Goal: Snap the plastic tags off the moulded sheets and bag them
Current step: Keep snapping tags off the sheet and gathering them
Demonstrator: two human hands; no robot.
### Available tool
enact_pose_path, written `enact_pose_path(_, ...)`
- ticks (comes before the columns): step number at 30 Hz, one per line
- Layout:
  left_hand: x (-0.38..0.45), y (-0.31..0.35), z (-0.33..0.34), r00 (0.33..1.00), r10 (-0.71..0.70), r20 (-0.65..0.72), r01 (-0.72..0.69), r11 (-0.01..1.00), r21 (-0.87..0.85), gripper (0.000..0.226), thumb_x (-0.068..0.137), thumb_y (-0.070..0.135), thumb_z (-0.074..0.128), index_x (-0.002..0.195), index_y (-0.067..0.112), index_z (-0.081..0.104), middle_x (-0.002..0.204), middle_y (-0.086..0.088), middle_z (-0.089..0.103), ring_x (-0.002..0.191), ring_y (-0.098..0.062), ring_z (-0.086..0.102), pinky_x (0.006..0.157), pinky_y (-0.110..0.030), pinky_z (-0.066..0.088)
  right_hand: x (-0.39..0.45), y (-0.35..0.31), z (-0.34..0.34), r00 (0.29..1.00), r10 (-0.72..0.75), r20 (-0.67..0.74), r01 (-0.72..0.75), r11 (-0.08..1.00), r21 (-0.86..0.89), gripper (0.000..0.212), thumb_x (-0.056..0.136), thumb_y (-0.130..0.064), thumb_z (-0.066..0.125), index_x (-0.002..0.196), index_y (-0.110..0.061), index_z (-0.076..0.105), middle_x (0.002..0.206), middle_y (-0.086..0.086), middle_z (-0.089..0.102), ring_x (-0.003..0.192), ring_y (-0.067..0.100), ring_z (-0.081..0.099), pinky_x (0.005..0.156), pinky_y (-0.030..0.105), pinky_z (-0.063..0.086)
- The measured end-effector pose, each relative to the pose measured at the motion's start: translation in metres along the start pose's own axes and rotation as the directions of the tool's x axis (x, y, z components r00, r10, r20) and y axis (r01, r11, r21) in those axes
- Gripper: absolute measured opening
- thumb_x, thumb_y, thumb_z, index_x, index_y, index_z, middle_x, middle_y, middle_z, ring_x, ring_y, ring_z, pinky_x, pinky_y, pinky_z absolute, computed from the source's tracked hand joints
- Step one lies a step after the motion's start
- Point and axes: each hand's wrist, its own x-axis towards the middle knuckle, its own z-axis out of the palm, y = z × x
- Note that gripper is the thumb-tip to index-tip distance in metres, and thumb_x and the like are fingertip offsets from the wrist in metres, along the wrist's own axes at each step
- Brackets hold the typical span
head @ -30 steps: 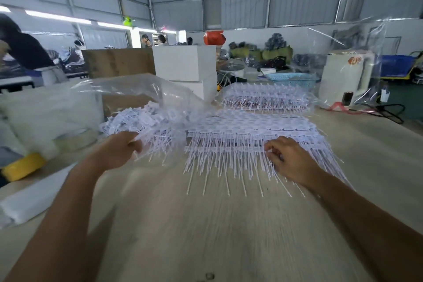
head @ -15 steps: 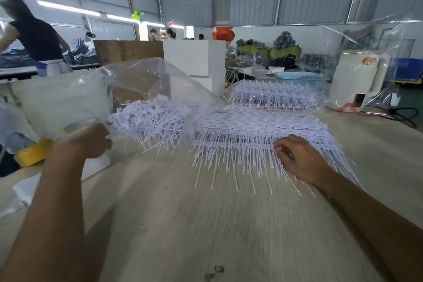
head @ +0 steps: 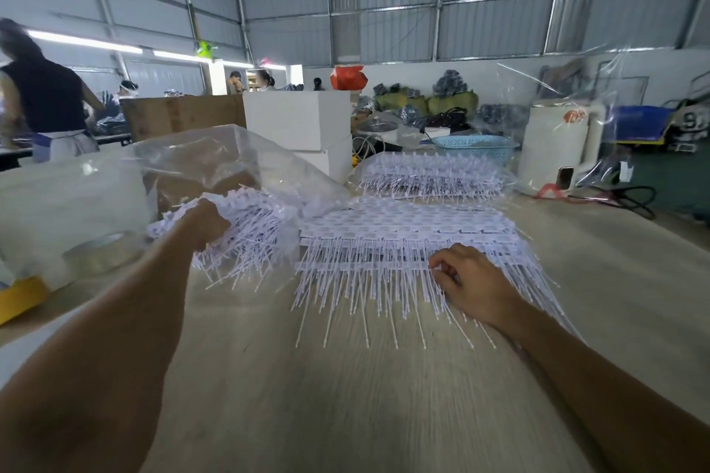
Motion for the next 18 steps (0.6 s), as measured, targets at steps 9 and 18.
enact_pose_path(9, 0.009, -0.02, 0.02, 0.96, -0.069, -0.272, 0.037, 0.992, -0.12, 0.03, 0.095, 0.002, 0.052, 0.121, -0.009, 0.061, 0.126, -0.032, 0.058, 0.12, -0.046, 0.055, 0.1, -0.048, 0.044, 0.001, 0.007, 0.002, 1.0, -0.013, -0.011, 0.013, 1.0, 0.019, 0.015, 0.097, -0.019, 0.06, 0.11, -0.017, 0.068, 0.097, 0.002, 0.059, 0.097, 0.02, 0.053, 0.084, 0.035, 0.045)
enact_pose_path(18, 0.036, -0.019, 0.031, 0.983, -0.111, -0.146, 0.111, 0.994, -0.013, 0.035, 0.101, 0.014, 0.047, 0.128, -0.007, 0.057, 0.129, -0.031, 0.056, 0.119, -0.045, 0.056, 0.092, -0.043, 0.045, 0.001, 0.011, 0.004, 0.999, -0.022, -0.029, 0.023, 0.999, 0.025, 0.014, 0.097, -0.02, 0.06, 0.109, -0.018, 0.067, 0.095, -0.001, 0.058, 0.095, 0.017, 0.051, 0.083, 0.034, 0.044)
